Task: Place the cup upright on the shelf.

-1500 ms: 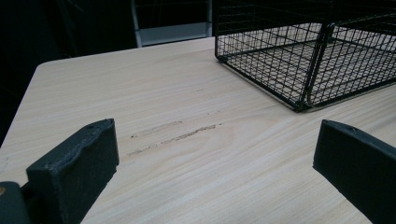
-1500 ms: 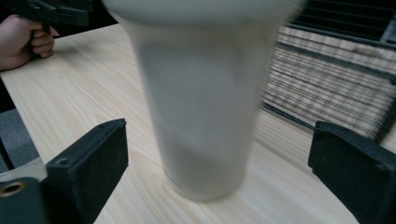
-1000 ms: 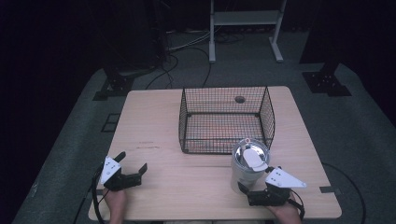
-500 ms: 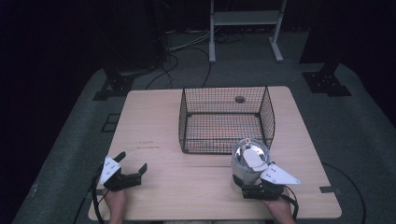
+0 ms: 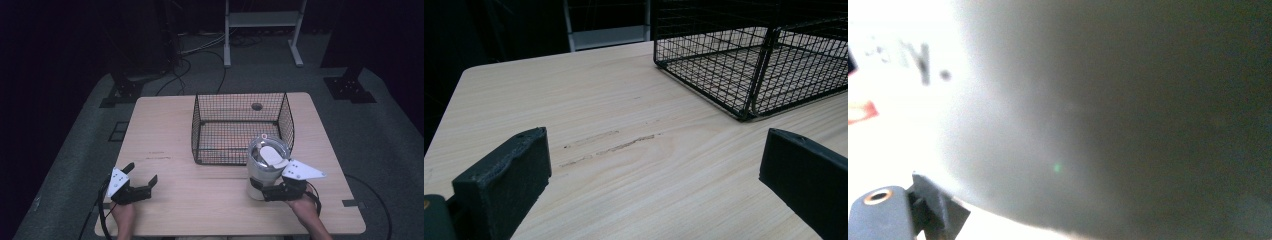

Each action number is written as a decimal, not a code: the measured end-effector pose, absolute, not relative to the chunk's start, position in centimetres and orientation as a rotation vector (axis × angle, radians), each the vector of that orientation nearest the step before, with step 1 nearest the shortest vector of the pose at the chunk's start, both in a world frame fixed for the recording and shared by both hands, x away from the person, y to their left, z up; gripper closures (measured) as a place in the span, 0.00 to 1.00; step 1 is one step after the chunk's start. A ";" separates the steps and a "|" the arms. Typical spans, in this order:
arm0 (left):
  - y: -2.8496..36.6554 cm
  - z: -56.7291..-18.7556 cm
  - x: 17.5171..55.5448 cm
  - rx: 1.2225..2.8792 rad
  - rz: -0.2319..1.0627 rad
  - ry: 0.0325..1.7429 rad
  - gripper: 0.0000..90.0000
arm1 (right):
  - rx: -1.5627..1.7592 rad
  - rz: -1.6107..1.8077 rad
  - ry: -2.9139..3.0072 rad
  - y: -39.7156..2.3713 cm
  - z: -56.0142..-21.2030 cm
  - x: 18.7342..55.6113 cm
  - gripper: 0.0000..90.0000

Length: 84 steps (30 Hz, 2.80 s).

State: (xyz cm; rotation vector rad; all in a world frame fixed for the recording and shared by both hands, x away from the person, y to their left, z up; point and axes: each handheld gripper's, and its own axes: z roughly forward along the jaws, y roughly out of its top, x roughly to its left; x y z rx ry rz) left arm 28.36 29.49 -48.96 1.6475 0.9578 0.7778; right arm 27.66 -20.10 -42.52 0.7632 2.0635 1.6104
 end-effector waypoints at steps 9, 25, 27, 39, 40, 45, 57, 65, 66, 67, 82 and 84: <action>29.5 -49.0 28.4 1.647 0.776 0.955 0.00 | 0.681 1.668 2.109 -19.7 -38.4 30.2 0.10; 29.5 -49.0 28.4 1.635 0.774 0.948 0.00 | 0.556 1.725 2.145 -17.0 -32.0 36.6 0.10; 29.5 -49.0 28.3 1.639 0.773 0.949 0.00 | 0.549 1.721 2.150 -16.7 -31.6 37.0 0.10; 29.7 -49.0 28.3 1.628 0.767 0.947 0.00 | 0.517 1.719 2.177 -13.8 -29.5 41.7 0.10; 29.7 -48.9 28.3 1.632 0.767 0.946 0.00 | 0.516 1.718 2.178 -13.6 -29.4 42.0 0.10; 29.7 -48.9 28.2 1.631 0.766 0.945 0.00 | 0.509 1.729 2.174 -12.8 -29.4 43.7 0.10; 29.8 -48.9 28.2 1.626 0.765 0.942 0.00 | 0.544 1.738 2.208 -11.4 -32.5 47.7 0.10; 29.8 -48.9 28.2 1.622 0.762 0.944 0.00 | 0.583 1.705 2.240 -10.6 -35.4 49.4 0.10; 29.8 -48.9 28.2 1.622 0.762 0.944 0.00 | 0.583 1.705 2.240 -10.6 -35.4 49.4 0.10; 29.8 -48.9 28.2 1.622 0.762 0.944 0.00 | 0.587 1.699 2.237 -10.5 -35.7 49.6 0.10; 29.9 -49.0 28.2 1.616 0.757 0.943 0.00 | 0.661 1.592 2.365 -10.2 -40.2 51.7 0.10; 29.9 -48.9 28.2 1.619 0.758 0.943 0.00 | 0.666 1.585 2.365 -10.1 -40.3 51.8 0.10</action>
